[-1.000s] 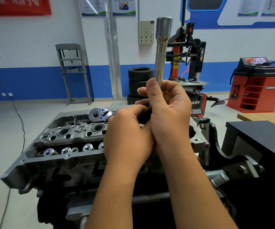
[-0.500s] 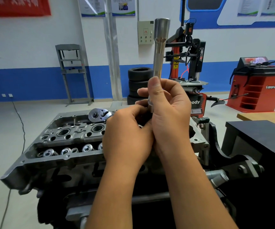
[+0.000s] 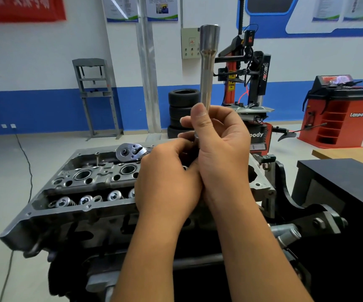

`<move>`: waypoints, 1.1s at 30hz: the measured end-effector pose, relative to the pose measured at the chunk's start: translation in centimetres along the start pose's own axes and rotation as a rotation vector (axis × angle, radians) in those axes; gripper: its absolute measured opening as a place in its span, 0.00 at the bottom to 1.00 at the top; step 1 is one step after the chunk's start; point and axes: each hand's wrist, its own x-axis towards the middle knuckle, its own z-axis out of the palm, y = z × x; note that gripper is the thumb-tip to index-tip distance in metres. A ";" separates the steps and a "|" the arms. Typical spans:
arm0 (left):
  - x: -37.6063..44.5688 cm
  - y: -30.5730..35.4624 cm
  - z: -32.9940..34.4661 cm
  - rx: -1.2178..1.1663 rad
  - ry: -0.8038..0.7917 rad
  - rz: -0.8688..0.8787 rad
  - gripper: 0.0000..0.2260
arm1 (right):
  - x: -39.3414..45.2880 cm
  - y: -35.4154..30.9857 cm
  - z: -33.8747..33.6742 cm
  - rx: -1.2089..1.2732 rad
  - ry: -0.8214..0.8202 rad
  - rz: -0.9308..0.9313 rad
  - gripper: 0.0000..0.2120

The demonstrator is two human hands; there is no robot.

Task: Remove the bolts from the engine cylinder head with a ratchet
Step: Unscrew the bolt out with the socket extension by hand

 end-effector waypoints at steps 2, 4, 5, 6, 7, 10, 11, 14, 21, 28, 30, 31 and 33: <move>0.0 0.0 -0.1 -0.006 -0.014 0.014 0.16 | 0.0 0.1 0.0 -0.001 0.003 -0.010 0.11; 0.1 0.0 -0.3 -0.040 -0.096 0.023 0.16 | 0.1 0.2 0.0 -0.005 0.001 -0.021 0.10; 0.2 0.0 -0.4 -0.066 -0.135 0.023 0.15 | 0.1 0.2 0.0 -0.007 0.000 -0.023 0.09; 0.2 0.0 -0.5 -0.094 -0.156 0.019 0.14 | 0.1 0.2 0.0 -0.009 -0.002 -0.024 0.09; 0.3 0.0 -0.5 -0.113 -0.157 0.014 0.13 | 0.1 0.3 0.0 -0.010 -0.006 -0.022 0.09; 0.1 0.1 -0.4 -0.100 -0.086 0.007 0.12 | 0.1 0.3 0.1 -0.010 -0.016 0.007 0.12; 0.1 0.1 -0.3 -0.082 -0.057 0.003 0.12 | 0.1 0.3 0.1 -0.006 -0.017 0.018 0.13; -0.1 0.1 -0.1 -0.059 -0.005 -0.012 0.14 | 0.0 0.2 0.0 -0.003 -0.022 0.006 0.11; 0.3 -0.1 -0.6 -0.129 -0.171 0.033 0.13 | 0.0 0.2 0.0 -0.033 -0.015 -0.032 0.09; 0.0 0.1 -0.1 -0.044 -0.018 0.006 0.12 | 0.0 0.1 0.1 -0.009 -0.030 0.019 0.11; 0.0 0.0 -0.1 -0.049 0.000 -0.013 0.13 | -0.1 0.1 0.0 0.009 -0.019 0.003 0.10; 0.1 0.0 -0.2 -0.051 -0.010 -0.010 0.14 | -0.1 0.1 -0.1 0.004 -0.012 -0.007 0.11; 0.2 -0.1 -0.2 -0.069 -0.087 0.012 0.14 | -0.1 0.2 -0.1 -0.014 -0.002 -0.024 0.11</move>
